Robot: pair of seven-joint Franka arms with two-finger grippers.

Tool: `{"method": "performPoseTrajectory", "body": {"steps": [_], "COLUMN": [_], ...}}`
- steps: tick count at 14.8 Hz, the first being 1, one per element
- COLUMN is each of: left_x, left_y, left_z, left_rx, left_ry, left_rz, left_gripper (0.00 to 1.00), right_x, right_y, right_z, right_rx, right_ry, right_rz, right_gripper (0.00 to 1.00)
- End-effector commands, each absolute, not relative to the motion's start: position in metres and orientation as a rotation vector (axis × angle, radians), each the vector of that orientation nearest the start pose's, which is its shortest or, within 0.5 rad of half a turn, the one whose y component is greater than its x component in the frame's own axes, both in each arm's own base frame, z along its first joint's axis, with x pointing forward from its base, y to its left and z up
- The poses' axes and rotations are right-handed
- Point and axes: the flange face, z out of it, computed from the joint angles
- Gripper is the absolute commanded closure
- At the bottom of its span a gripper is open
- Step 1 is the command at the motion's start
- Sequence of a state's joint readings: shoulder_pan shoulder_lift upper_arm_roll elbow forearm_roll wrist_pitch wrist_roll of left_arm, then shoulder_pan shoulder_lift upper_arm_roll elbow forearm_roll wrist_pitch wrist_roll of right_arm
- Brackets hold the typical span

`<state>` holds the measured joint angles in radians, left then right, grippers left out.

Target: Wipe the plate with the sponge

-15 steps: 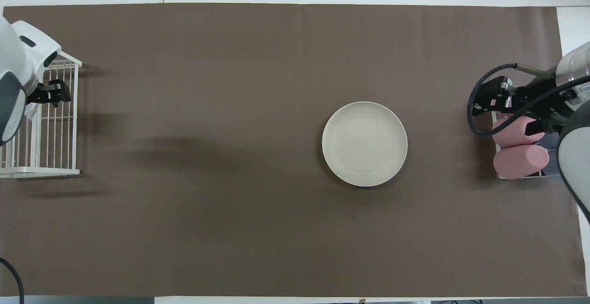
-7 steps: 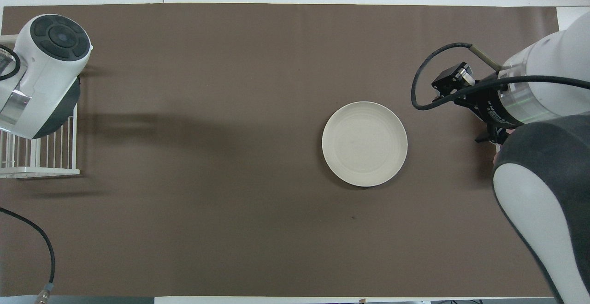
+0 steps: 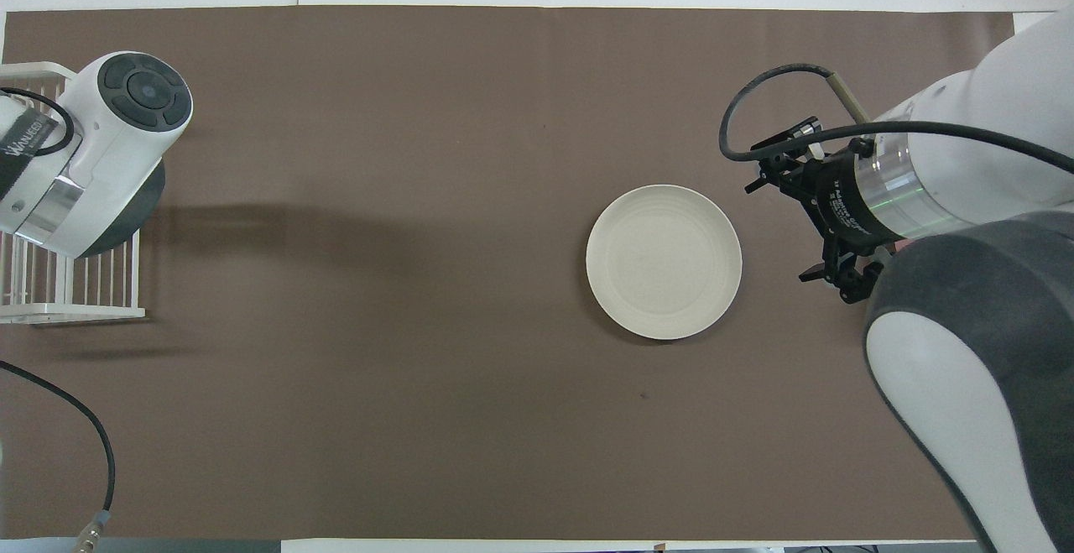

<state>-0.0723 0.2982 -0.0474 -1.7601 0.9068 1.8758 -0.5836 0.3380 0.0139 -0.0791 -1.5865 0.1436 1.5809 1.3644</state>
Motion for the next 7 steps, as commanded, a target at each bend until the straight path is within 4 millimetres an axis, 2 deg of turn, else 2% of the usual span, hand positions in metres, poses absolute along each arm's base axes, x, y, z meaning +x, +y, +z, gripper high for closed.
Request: {"method": "performPoseTrajectory", "body": {"steps": [1,4,5,7], "left_x": [0.629,0.629,0.630,0.630], "left_y": [-0.009,-0.006,-0.005,-0.005], "left_z": [0.411,0.411,0.413,0.413], "left_rx": [-2.296,-2.289,-2.287,-2.286], "left_ry": [-0.101,-0.105,-0.106,-0.102], "left_rz": [-0.183,-0.180,-0.185,-0.186], "left_gripper": [0.33,0.95,1.00,1.00], "right_x": [0.541,0.560,0.564,0.579], "right_y": [0.165,0.181,0.197,0.217], "right_z": [0.606,0.608,0.611,0.609], "right_rx": [-2.525,-2.494,-2.488,-2.497], "right_ry": [1.666,1.685,1.703,1.754], "right_rz": [0.213,0.217,0.214,0.240], "right_gripper": [0.00,0.00,0.00,0.00]}}
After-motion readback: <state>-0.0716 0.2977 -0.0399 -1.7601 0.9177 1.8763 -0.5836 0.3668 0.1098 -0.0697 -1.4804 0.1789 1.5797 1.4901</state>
